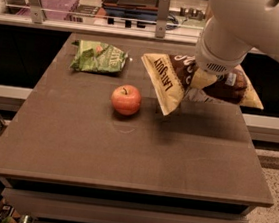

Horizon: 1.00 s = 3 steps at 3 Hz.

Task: Move brown chip bag near apple

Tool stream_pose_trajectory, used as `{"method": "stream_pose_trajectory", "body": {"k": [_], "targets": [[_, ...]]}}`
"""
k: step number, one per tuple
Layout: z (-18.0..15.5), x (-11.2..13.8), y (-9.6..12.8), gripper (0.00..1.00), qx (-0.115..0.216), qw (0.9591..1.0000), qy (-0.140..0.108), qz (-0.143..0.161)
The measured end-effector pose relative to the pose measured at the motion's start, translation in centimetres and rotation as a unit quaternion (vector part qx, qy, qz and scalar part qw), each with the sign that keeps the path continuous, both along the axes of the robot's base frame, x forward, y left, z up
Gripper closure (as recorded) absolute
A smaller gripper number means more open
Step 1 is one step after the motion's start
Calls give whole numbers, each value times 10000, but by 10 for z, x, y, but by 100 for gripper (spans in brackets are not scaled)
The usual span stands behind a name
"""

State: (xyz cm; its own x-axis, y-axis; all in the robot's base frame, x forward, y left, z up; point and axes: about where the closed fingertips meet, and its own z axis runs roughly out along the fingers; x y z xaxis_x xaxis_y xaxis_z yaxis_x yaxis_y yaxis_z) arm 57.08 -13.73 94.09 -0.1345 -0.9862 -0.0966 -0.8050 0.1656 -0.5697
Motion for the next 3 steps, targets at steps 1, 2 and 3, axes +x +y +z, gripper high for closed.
{"method": "stream_pose_trajectory", "body": {"k": [1, 2, 3], "targets": [[-13, -12, 2, 100, 168, 9996, 141, -187], [-30, -18, -4, 100, 373, 9982, 282, -364], [-46, -19, -11, 100, 597, 9963, 416, -463]]}}
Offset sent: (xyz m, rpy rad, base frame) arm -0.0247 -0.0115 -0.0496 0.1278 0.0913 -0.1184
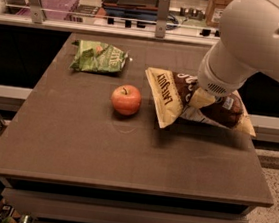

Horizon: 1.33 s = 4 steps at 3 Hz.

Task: Move brown chip bag near apple

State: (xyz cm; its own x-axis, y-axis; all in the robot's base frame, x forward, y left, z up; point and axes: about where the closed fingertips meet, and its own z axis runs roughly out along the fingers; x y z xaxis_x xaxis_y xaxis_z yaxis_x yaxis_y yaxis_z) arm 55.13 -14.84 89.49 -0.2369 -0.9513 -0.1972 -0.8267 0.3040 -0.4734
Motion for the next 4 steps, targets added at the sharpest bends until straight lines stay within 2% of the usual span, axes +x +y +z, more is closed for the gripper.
{"method": "stream_pose_trajectory", "body": {"k": [1, 4], "targets": [[-16, 1, -4, 82, 311, 9993, 191, 46], [-14, -1, -1, 13, 327, 9993, 193, 72]]}}
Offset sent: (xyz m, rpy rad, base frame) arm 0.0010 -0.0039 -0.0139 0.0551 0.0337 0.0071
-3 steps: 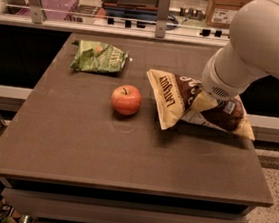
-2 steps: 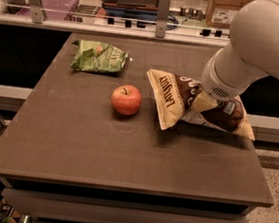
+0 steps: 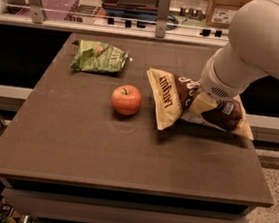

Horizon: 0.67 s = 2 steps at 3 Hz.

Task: Move brown chip bag near apple

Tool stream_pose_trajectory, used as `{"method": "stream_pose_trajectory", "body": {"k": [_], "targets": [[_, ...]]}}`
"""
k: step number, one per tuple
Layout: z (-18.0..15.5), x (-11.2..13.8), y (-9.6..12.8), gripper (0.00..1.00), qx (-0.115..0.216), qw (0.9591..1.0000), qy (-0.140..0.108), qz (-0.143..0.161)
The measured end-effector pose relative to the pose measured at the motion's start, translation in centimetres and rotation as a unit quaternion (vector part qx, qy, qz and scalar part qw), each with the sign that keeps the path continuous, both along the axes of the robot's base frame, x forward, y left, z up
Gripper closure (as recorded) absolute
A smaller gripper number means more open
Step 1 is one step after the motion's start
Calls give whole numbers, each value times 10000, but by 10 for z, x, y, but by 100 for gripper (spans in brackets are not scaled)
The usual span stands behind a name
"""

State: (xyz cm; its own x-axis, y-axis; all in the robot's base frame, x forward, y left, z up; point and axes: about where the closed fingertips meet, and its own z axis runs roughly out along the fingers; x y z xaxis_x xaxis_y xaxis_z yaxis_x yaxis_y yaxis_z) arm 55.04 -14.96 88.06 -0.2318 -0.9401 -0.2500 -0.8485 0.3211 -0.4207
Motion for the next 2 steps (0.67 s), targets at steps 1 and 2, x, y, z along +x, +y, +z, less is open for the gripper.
{"method": "stream_pose_trajectory", "body": {"k": [1, 2], "targets": [[1, 0, 0, 0, -3, 10000, -5, 4], [1, 0, 0, 0, -3, 10000, -5, 4]]}}
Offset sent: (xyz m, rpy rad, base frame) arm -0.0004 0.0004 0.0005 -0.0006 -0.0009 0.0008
